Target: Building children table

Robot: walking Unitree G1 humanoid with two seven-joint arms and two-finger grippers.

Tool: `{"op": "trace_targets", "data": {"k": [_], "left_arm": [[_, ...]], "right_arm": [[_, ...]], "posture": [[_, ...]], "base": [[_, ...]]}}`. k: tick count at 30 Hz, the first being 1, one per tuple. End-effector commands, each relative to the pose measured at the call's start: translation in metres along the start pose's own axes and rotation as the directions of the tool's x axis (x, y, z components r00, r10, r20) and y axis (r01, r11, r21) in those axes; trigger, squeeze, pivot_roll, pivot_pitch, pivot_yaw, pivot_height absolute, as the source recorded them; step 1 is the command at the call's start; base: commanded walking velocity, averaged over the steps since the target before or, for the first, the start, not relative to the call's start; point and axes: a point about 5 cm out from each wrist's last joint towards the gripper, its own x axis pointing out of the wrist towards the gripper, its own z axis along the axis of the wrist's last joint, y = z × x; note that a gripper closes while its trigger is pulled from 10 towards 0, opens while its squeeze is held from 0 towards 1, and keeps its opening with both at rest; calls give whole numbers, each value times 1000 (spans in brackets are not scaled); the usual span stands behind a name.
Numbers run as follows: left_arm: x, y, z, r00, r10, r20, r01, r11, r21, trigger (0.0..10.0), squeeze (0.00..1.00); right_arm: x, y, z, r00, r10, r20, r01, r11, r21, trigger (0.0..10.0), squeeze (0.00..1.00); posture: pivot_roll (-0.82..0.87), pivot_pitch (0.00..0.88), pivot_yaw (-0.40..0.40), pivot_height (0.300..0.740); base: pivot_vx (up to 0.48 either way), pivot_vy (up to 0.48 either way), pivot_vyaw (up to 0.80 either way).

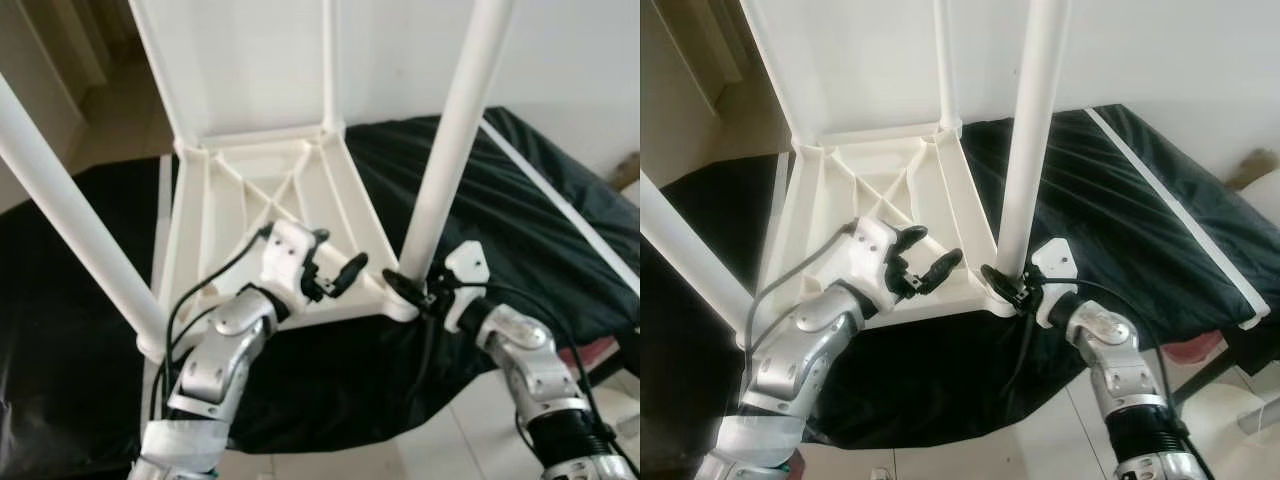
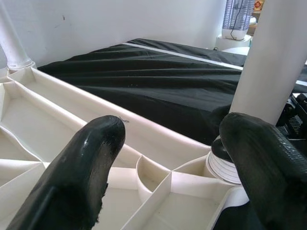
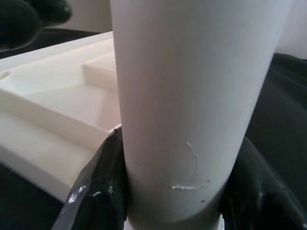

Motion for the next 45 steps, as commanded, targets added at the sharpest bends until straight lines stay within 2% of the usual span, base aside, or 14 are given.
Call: {"op": "trace_targets", "data": {"k": [1,7,11,13,17,20,22,25,30,40,41,42,44,45], "left_arm": [[1,-2,-6,1000,-18,-21,18,1000,-11,10000,0],[2,-3,-7,999,-28,-29,27,999,-25,10000,0],[5,-5,-8,999,-33,-32,32,999,-37,10000,0],[5,-5,-8,999,-33,-32,32,999,-37,10000,0],[7,-4,-8,999,-31,-42,30,999,-38,10000,0],[7,-4,-8,999,-26,-41,24,999,-37,10000,0],[7,-3,-8,999,-18,-42,16,999,-35,10000,0],[6,-3,-8,999,-10,-44,9,999,-37,10000,0],[6,-4,-11,999,-12,-50,9,999,-51,10000,0],[7,-1,-10,999,6,-48,-8,999,-31,10000,0],[6,1,-10,999,17,-45,-18,999,-34,10000,0],[4,2,-11,999,26,-46,-28,999,-37,10000,0],[3,2,-11,998,32,-47,-33,999,-39,10000,0],[2,2,-12,998,34,-49,-35,999,-38,10000,0]], "right_arm": [[-1,4,-12,993,-86,-76,87,996,10,10000,0],[-1,10,-16,982,-170,-86,174,984,48,10000,0],[2,22,-20,954,-277,-118,286,956,63,10000,0],[2,22,-20,954,-277,-118,286,956,63,10000,0],[7,27,-23,903,-395,-169,408,912,50,10000,0],[8,30,-18,859,-494,-137,500,866,14,10000,0],[7,34,-17,821,-557,-127,563,826,23,10000,0],[8,39,-19,797,-586,-149,597,801,45,10000,0],[16,52,-15,834,-532,-148,544,837,56,10000,0],[14,53,-12,834,-537,-129,545,838,38,10000,0],[12,51,-10,834,-539,-120,546,837,36,10000,208],[10,47,-8,833,-542,-111,549,835,44,10000,855],[9,45,-7,833,-543,-105,550,834,50,10000,855],[6,41,-4,838,-539,-83,544,837,60,10000,1000]], "posture": [[21,5,18,740],[21,5,18,740],[9,0,13,740],[9,0,13,740],[10,0,12,740],[24,0,2,740],[29,0,-3,740],[28,0,-4,740],[23,0,-2,740],[22,0,-7,740],[22,0,-7,740],[21,0,-7,740],[21,0,-7,740],[23,0,-8,740]], "base": [[0,0,0],[0,0,0],[0,0,0],[0,0,0],[0,0,0],[0,0,0],[0,0,0],[0,0,0],[0,0,0],[0,0,0],[0,0,0],[0,0,0],[0,0,0],[0,0,0]]}}
